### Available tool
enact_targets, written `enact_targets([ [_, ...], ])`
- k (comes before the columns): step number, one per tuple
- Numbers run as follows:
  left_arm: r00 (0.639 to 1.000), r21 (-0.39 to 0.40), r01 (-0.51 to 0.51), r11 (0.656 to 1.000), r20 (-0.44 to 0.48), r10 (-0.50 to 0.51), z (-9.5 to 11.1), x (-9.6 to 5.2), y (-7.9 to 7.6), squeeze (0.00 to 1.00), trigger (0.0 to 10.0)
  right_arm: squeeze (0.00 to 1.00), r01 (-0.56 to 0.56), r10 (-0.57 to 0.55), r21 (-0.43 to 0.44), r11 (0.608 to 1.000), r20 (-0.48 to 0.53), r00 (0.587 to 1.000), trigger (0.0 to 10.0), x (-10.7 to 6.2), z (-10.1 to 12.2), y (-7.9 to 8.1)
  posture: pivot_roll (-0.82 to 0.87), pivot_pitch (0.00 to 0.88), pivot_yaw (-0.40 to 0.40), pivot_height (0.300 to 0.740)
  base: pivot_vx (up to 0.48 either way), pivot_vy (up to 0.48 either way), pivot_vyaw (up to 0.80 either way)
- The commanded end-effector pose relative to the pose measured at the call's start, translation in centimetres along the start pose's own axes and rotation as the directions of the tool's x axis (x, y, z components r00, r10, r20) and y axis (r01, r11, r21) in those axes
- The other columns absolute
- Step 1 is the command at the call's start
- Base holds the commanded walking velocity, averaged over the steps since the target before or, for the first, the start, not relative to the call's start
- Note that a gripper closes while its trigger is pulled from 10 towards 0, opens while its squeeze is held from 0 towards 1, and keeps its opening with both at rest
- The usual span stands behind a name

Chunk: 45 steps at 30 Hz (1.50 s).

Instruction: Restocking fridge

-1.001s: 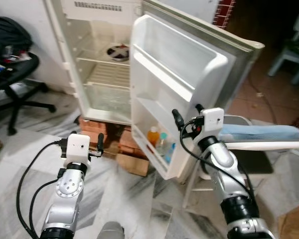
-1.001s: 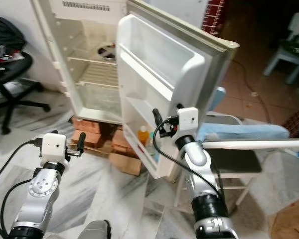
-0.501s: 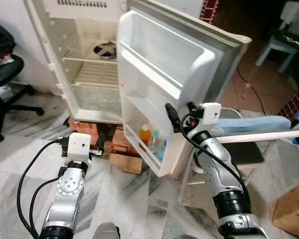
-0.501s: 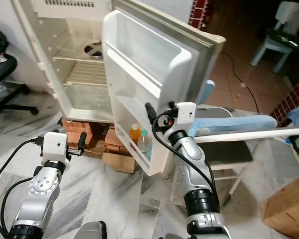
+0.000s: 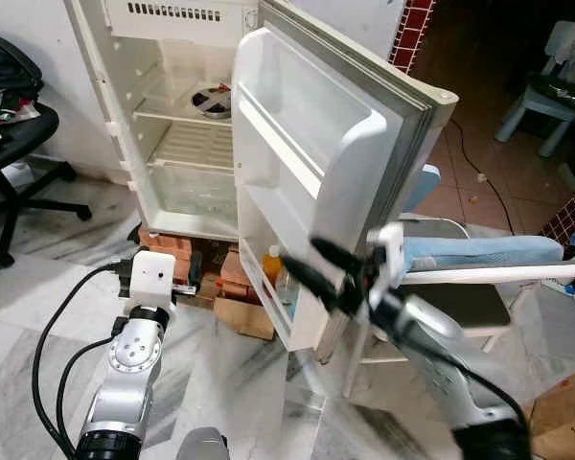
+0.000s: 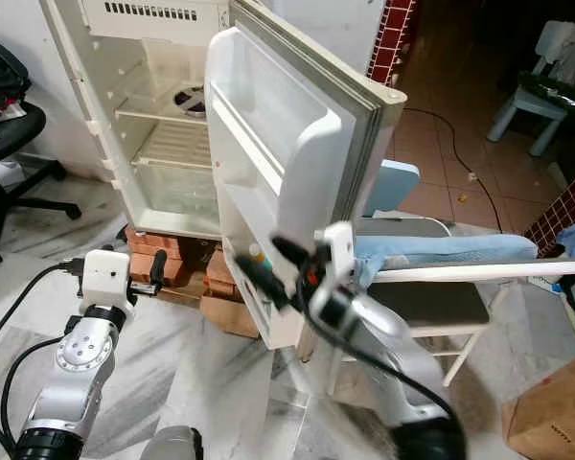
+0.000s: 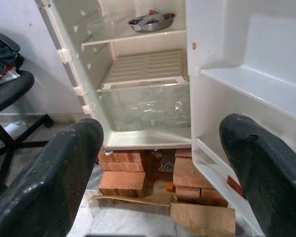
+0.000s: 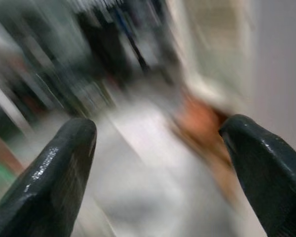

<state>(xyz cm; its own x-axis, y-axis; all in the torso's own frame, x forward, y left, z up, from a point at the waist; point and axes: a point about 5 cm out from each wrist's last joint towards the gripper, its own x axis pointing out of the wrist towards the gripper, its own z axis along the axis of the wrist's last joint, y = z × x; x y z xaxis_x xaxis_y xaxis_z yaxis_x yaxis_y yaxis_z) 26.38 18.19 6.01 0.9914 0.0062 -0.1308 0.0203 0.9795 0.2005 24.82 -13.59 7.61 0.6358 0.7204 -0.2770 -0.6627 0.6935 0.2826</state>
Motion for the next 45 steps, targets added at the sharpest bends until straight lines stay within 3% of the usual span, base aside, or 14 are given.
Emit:
enact_targets([
  [1, 1.0, 0.008, 0.004, 1.0, -0.01, -0.004, -0.1, 0.0, 0.1, 0.0, 10.0, 0.0, 0.051, -0.054, -0.063, 0.997, -0.049, 0.997, 10.0, -0.2, -0.6, -0.8, 0.02, 0.0, -0.057, 0.74, 0.0, 0.0, 0.0],
  [5, 1.0, 0.01, 0.006, 1.0, -0.016, -0.006, -0.2, -0.1, 0.2, 0.0, 10.0, 0.0, 0.212, -0.227, -0.145, 0.967, -0.1, 0.969, 10.0, -1.1, -0.5, -3.7, 0.03, 0.0, -0.057, 0.74, 0.0, 0.0, 0.0],
  [7, 1.0, 0.012, 0.005, 1.0, -0.017, -0.005, -0.2, -0.2, 0.2, 0.0, 10.0, 0.0, 0.311, -0.337, -0.282, 0.908, -0.047, 0.94, 10.0, -1.4, 0.8, -5.3, 0.03, 0.0, -0.058, 0.74, 0.0, 0.0, 0.0],
  [13, 1.0, 0.013, 0.004, 1.0, -0.019, -0.004, -0.2, -0.3, 0.2, 0.0, 10.0, 0.0, 0.397, -0.335, -0.257, 0.881, 0.252, 0.908, 10.0, -0.2, 6.2, -5.7, 0.04, 0.0, -0.058, 0.74, 0.0, 0.0, 0.0],
  [17, 1.0, 0.014, 0.006, 1.0, -0.023, -0.006, -0.3, -0.4, 0.2, 0.0, 10.0, 0.0, 0.368, -0.286, -0.274, 0.888, 0.297, 0.911, 10.0, 0.8, 7.7, -5.1, 0.04, 0.0, -0.058, 0.74, 0.0, 0.0, 0.0],
  [20, 1.0, 0.015, 0.01, 1.0, -0.022, -0.009, -0.3, -0.4, 0.1, 0.0, 10.0, 0.0, 0.316, -0.225, -0.253, 0.914, 0.331, 0.916, 10.0, 1.3, 8.5, -4.4, 0.04, 0.0, -0.059, 0.74, 0.0, 0.0, 0.0],
  [22, 1.0, 0.014, 0.008, 1.0, -0.024, -0.008, -0.3, -0.4, 0.1, 0.0, 10.0, 0.0, 0.141, -0.068, -0.166, 0.976, 0.385, 0.921, 10.0, 1.7, 9.7, -2.4, 0.05, 0.0, -0.062, 0.74, 0.0, 0.0, 0.0],
  [24, 1.0, 0.014, 0.008, 1.0, -0.024, -0.008, -0.3, -0.4, 0.1, 0.0, 10.0, 0.0, 0.1, -0.033, -0.15, 0.984, 0.393, 0.919, 10.0, 1.8, 9.9, -1.9, 0.05, 0.0, -0.063, 0.74, 0.0, 0.0, 0.0],
  [25, 1.0, 0.014, 0.008, 1.0, -0.024, -0.007, -0.3, -0.4, 0.1, 0.0, 10.0, 0.0, -0.053, 0.092, -0.105, 0.993, 0.411, 0.907, 10.0, 1.6, 10.3, -0.2, 0.05, 0.0, -0.063, 0.74, 0.0, 0.0, 0.0],
  [30, 1.0, 0.014, 0.012, 1.0, -0.024, -0.011, -0.4, -0.4, 0.1, 0.0, 10.0, 0.0, -0.384, 0.374, -0.06, 0.921, 0.4, 0.837, 10.0, 0.4, 10.2, 3.7, 0.04, 0.0, -0.063, 0.74, 0.0, 0.0, 0.0],
  [31, 1.0, 0.015, 0.011, 1.0, -0.025, -0.011, -0.4, -0.4, 0.2, 0.0, 10.0, 0.0, -0.477, 0.459, -0.053, 0.877, 0.388, 0.8, 10.0, -0.3, 9.7, 4.9, 0.04, 0.0, -0.062, 0.74, 0.0, 0.0, 0.0],
  [33, 1.0, 0.014, 0.01, 1.0, -0.027, -0.01, -0.4, -0.4, 0.2, 0.0, 10.0, 0.0, -0.497, 0.475, -0.044, 0.867, 0.374, 0.796, 10.0, -0.5, 9.2, 5.3, 0.04, 0.0, -0.062, 0.74, 0.0, 0.0, 0.0],
  [37, 0.999, 0.002, 0.011, 1.0, -0.036, -0.011, -0.6, -0.8, 0.4, 0.0, 10.0, 0.0, -0.353, 0.348, -0.029, 0.935, 0.267, 0.899, 10.0, 0.3, 6.6, 3.8, 0.04, 0.0, -0.06, 0.74, 0.0, 0.0, 0.0],
  [45, 0.999, -0.006, -0.008, 1.0, 0.037, 0.008, 0.0, -2.1, 0.5, 0.0, 10.0, 0.0, -0.112, 0.103, 0.047, 0.993, 0.166, 0.981, 10.0, 0.5, 3.1, 1.0, 0.05, 0.0, -0.068, 0.74, 0.0, 0.0, 0.0],
])
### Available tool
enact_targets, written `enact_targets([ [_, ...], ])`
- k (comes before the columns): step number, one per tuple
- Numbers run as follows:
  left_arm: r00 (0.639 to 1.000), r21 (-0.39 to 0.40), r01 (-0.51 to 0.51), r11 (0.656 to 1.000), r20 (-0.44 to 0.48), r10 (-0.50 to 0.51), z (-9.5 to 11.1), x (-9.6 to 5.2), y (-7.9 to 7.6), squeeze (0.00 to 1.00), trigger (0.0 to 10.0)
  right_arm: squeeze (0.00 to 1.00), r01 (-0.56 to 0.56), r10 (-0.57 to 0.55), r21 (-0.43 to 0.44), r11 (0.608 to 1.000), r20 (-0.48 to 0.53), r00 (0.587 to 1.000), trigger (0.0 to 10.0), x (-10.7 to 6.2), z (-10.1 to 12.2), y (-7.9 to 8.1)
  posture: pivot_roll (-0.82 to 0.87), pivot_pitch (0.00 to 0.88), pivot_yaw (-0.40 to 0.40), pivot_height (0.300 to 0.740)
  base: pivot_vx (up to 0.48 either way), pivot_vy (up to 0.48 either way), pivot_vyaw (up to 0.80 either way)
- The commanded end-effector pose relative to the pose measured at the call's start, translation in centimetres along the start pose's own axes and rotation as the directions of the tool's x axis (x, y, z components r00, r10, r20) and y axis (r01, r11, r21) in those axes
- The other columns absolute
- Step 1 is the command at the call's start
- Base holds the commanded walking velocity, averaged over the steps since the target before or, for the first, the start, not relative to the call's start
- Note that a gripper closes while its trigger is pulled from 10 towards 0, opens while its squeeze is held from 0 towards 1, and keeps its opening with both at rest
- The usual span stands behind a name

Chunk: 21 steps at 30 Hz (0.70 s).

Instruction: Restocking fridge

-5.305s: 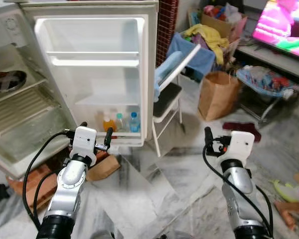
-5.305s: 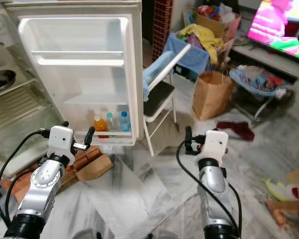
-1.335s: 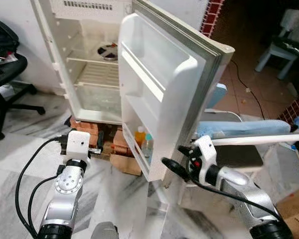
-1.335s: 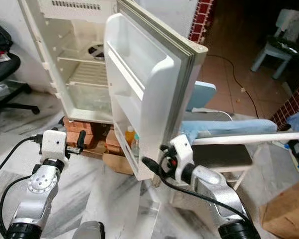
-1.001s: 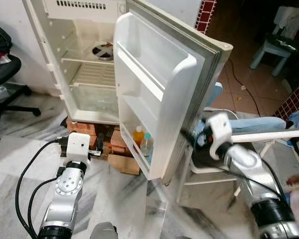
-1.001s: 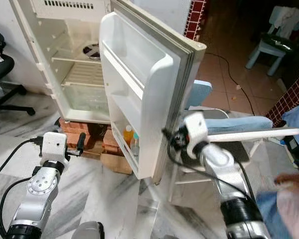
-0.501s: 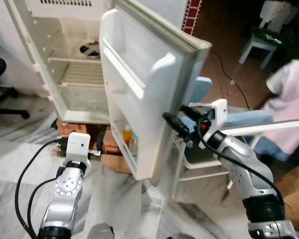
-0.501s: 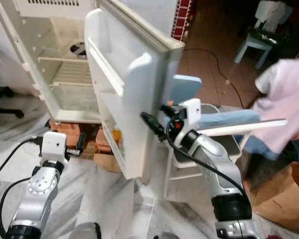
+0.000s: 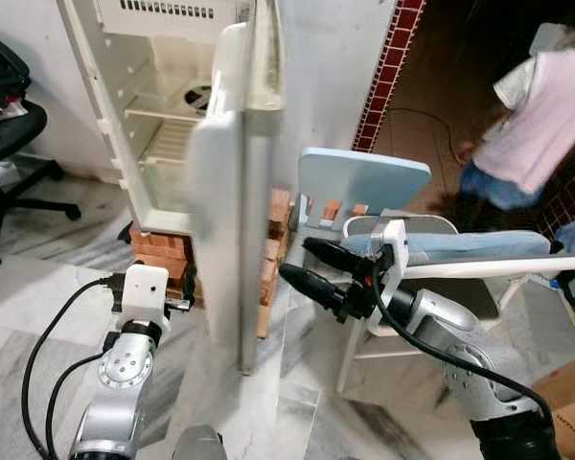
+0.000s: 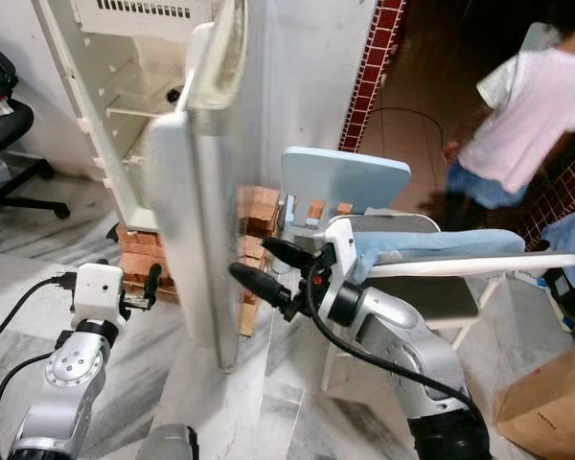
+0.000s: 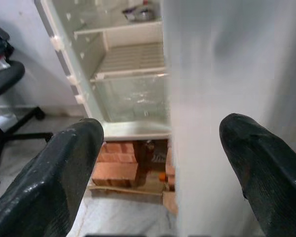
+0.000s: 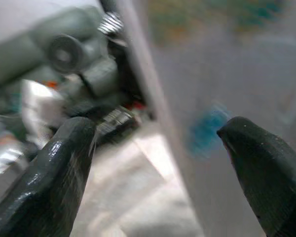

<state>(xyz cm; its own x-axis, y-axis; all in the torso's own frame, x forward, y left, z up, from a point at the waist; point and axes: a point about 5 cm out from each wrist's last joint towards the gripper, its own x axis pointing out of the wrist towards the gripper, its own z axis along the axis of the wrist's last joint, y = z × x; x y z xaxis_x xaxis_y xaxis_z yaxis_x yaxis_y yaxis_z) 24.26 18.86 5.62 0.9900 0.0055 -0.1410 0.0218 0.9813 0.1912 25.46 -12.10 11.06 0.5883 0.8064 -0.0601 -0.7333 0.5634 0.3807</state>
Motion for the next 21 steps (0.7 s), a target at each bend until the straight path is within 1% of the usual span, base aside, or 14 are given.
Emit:
enact_targets([
  [1, 0.997, 0.003, -0.014, 1.0, 0.078, 0.014, 1.2, -0.3, -0.1, 0.0, 10.0, 0.0, 0.112, -0.113, -0.038, 0.993, -0.024, 0.993, 10.0, -0.2, -0.8, -1.3, 0.06, 0.0, -0.069, 0.74, 0.0, 0.0, 0.0],
  [3, 0.996, -0.013, 0.019, 1.0, 0.086, -0.018, 1.4, -0.5, -0.4, 0.0, 10.0, 0.0, 0.139, -0.14, -0.036, 0.99, -0.032, 0.99, 10.0, -0.1, -1.3, -1.7, 0.06, 0.0, -0.07, 0.74, 0.0, 0.0, 0.0],
  [4, 0.994, -0.016, 0.067, 0.998, 0.092, -0.066, 1.5, -0.8, -1.0, 0.0, 10.0, 0.0, 0.162, -0.164, -0.046, 0.986, -0.046, 0.985, 10.0, -0.1, -1.7, -2.0, 0.06, 0.0, -0.07, 0.74, 0.0, 0.0, 0.0],
  [7, 0.989, 0.004, 0.12, 0.993, 0.093, -0.119, 1.6, -1.0, -1.6, 0.0, 10.0, 0.0, 0.203, -0.208, -0.079, 0.976, -0.064, 0.976, 10.0, 0.0, -2.3, -2.5, 0.06, 0.0, -0.071, 0.74, 0.0, 0.0, 0.0],
  [9, 0.989, -0.005, 0.121, 0.993, 0.082, -0.12, 1.4, -0.9, -1.5, 0.0, 10.0, 0.0, 0.231, -0.236, -0.085, 0.969, -0.058, 0.97, 10.0, 0.0, -2.4, -2.8, 0.06, 0.0, -0.072, 0.74, 0.0, 0.0, 0.0],
  [11, 0.993, -0.011, 0.099, 0.995, 0.07, -0.098, 1.3, -0.6, -1.2, 0.0, 10.0, 0.0, 0.267, -0.272, -0.098, 0.959, -0.046, 0.961, 10.0, 0.0, -2.5, -3.1, 0.06, 0.0, -0.072, 0.74, 0.0, 0.0, 0.0],
  [12, 0.993, -0.011, 0.099, 0.995, 0.07, -0.098, 1.3, -0.6, -1.2, 0.0, 10.0, 0.0, 0.267, -0.272, -0.098, 0.959, -0.046, 0.961, 10.0, 0.0, -2.5, -3.1, 0.06, 0.0, -0.072, 0.74, 0.0, 0.0, 0.0],
  [14, 0.996, -0.012, 0.065, 0.998, 0.06, -0.064, 1.2, -0.4, -0.7, 0.0, 10.0, 0.0, 0.306, -0.311, -0.128, 0.943, -0.022, 0.95, 10.0, 0.1, -2.5, -3.5, 0.06, 0.0, -0.073, 0.74, 0.0, 0.0, 0.0],
  [15, 0.999, -0.034, 0.016, 0.999, 0.034, -0.015, 1.0, -0.1, -0.1, 0.0, 10.0, 0.0, 0.387, -0.39, -0.17, 0.906, 0.019, 0.921, 10.0, 0.0, -2.2, -4.0, 0.05, 0.0, -0.075, 0.74, 0.0, 0.0, 0.0],
  [16, 1.0, -0.041, -0.004, 0.999, 0.023, 0.005, 0.9, 0.0, 0.2, 0.0, 10.0, 0.0, 0.42, -0.42, -0.177, 0.89, 0.039, 0.907, 10.0, -0.1, -2.1, -4.2, 0.05, 0.0, -0.077, 0.74, 0.0, 0.0, 0.0],
  [18, 0.999, -0.04, -0.034, 0.999, 0.013, 0.034, 0.7, 0.3, 0.9, 0.0, 10.0, 0.0, 0.482, -0.474, -0.169, 0.859, 0.091, 0.876, 10.0, -0.3, -1.8, -4.6, 0.05, 0.0, -0.081, 0.74, 0.0, 0.0, 0.0],
  [19, 0.998, -0.028, -0.064, 0.998, 0.005, 0.065, 0.4, 0.6, 1.8, 0.0, 10.0, 0.0, 0.554, -0.537, -0.159, 0.817, 0.14, 0.832, 10.0, -0.7, -1.6, -5.0, 0.05, 0.0, -0.079, 0.74, 0.0, 0.0, 0.0],
  [21, 0.996, -0.025, -0.091, 0.996, -0.008, 0.091, 0.1, 0.7, 2.5, 0.0, 10.0, 0.0, 0.605, -0.582, -0.16, 0.78, 0.168, 0.795, 10.0, -1.1, -1.5, -5.3, 0.04, 0.0, -0.076, 0.74, 0.0, 0.0, 0.0],
])
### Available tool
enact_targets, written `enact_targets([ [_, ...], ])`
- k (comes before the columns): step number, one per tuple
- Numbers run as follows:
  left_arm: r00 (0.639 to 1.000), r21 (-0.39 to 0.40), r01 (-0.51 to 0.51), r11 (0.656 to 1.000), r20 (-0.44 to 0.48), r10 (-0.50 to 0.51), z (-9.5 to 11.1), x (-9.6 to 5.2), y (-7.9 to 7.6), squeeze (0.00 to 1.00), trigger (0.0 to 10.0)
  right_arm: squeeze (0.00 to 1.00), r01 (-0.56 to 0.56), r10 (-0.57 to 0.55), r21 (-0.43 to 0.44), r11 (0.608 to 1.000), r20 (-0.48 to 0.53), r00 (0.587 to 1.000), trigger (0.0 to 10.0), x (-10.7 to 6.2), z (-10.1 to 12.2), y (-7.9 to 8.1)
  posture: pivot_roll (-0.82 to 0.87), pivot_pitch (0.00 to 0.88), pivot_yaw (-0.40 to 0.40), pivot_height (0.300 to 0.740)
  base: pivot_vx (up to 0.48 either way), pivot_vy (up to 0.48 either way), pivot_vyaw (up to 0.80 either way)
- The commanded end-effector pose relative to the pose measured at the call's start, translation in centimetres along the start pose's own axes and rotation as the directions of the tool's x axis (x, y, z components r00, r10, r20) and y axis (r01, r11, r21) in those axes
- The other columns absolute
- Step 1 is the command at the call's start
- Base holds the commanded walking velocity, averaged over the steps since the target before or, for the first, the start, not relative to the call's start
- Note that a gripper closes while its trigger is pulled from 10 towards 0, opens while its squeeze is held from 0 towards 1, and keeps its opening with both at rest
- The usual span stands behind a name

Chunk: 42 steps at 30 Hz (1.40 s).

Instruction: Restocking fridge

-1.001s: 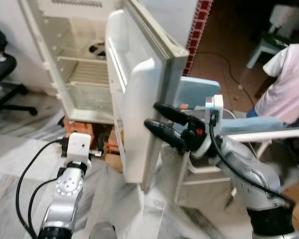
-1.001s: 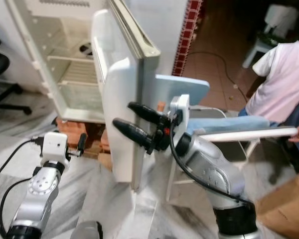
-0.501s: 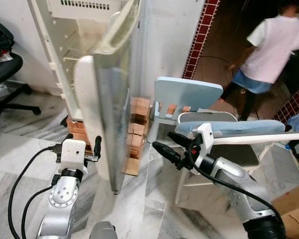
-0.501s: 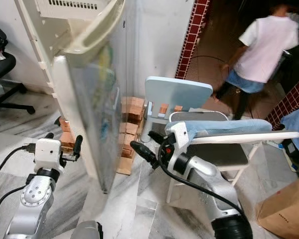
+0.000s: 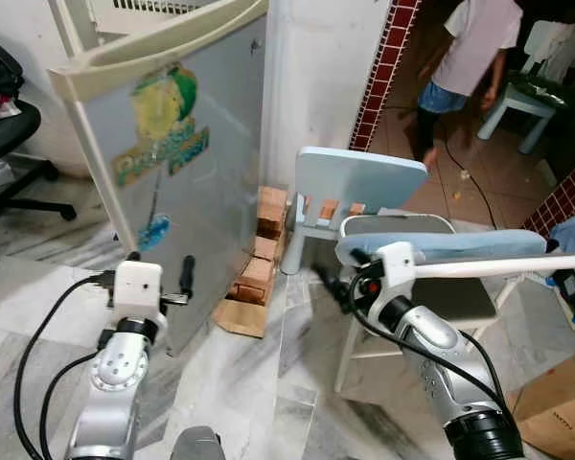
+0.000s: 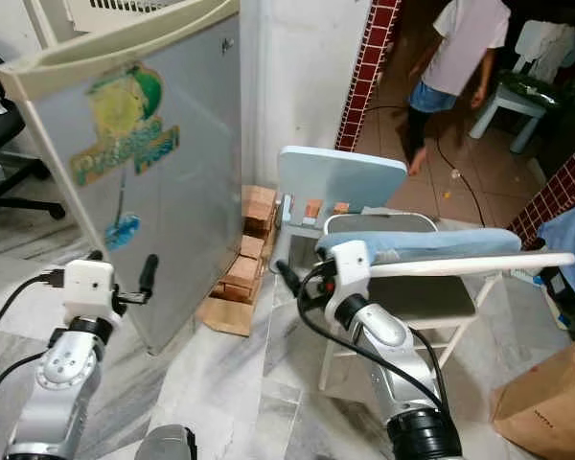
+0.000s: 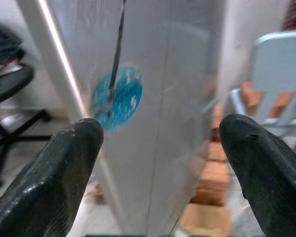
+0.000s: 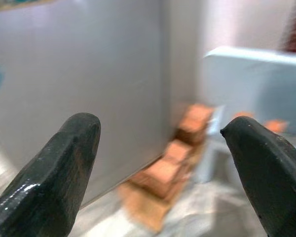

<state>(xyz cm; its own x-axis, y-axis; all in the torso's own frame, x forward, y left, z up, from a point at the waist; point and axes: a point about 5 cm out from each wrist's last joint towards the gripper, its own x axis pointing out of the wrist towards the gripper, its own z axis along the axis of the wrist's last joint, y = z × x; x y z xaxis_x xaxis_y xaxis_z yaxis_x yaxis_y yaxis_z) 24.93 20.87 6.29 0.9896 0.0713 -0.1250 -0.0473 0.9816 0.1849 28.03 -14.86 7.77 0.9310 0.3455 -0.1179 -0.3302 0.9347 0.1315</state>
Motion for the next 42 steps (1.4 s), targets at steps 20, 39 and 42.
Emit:
enact_targets([
  [20, 0.996, 0.012, 0.054, 0.998, 0.064, -0.054, 1.8, 2.0, -0.4, 0.0, 10.0, 0.0, 0.422, -0.412, -0.043, 0.906, 0.15, 0.899, 10.0, -1.9, 0.8, -3.5, -0.02, 0.0, -0.064, 0.74, 0.0, 0.469, 0.0],
  [39, 0.934, 0.076, 0.243, 0.967, 0.253, -0.254, 5.7, 1.6, -3.3, 0.0, 10.0, 0.0, 0.551, -0.539, -0.004, 0.835, 0.201, 0.818, 10.0, -3.4, 2.0, -5.5, -0.04, 0.0, -0.036, 0.74, 0.0, 0.161, 0.0],
  [42, 0.93, 0.121, 0.212, 0.97, 0.279, -0.238, 5.7, 0.5, -3.4, 0.0, 10.0, 0.0, 0.541, -0.527, -0.019, 0.841, 0.194, 0.827, 10.0, -4.4, 1.7, -4.7, -0.04, 0.0, -0.05, 0.74, 0.0, 0.0, 0.0],
])
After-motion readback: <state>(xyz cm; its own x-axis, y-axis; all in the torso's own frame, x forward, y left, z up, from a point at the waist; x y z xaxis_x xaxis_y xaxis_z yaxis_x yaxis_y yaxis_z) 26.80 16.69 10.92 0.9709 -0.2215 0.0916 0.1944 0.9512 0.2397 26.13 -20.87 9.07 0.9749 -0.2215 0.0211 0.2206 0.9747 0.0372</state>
